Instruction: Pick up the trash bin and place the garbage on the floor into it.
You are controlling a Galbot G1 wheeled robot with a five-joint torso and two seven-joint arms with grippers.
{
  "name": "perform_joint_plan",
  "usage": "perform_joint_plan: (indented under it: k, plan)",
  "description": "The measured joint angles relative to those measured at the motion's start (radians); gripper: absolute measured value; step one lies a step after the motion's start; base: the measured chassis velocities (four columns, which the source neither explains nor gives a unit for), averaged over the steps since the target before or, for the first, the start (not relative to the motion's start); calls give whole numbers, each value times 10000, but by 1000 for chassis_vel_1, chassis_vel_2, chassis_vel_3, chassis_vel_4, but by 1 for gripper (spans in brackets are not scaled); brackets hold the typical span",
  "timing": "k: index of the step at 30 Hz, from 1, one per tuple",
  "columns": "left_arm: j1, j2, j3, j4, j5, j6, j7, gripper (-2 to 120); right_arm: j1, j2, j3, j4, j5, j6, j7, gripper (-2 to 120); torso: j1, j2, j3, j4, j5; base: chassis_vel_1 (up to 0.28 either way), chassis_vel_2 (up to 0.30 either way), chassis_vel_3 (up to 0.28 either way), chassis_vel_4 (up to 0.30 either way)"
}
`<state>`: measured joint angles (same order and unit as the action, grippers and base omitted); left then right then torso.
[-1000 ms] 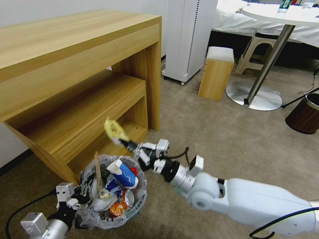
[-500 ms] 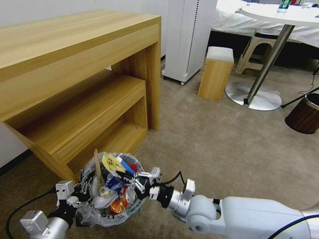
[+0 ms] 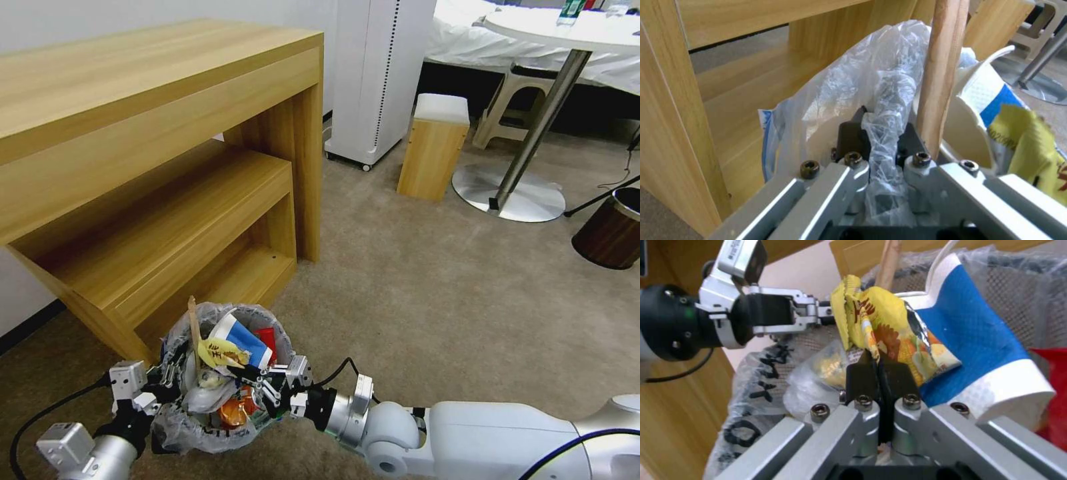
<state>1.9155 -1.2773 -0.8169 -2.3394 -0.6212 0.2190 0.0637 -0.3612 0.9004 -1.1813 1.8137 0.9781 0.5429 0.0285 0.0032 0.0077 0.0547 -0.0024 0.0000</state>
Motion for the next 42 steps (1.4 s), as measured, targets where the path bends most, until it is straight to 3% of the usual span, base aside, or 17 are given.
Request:
perform_joint_plan:
  k: [6,19,22,29,42]
  plan:
    - [-56,50,1,136,-29,0,-14,3,-22,-63,125,95,-183,-69,255,5,0,0,0,0,-1,0,0,0,0]
    - [-86,375,-138,516,-346,80,-107,3,-152,-301,664,476,-315,-49,467,52,0,0,0,0,-1,0,0,0,0]
    - [-1,395,-134,566,-327,85,-108,3,-322,-452,1034,753,-345,-46,468,77,0,-1,0,0,0,0,0,0,0]
    - [122,358,-104,606,-229,86,-96,3,-603,-575,1963,1012,-255,-124,625,98,0,0,0,-1,0,0,0,0,0]
    - [409,517,-87,639,-150,199,-69,3,-884,-638,3060,979,-213,-133,1056,100,0,0,0,0,1,0,0,0,0]
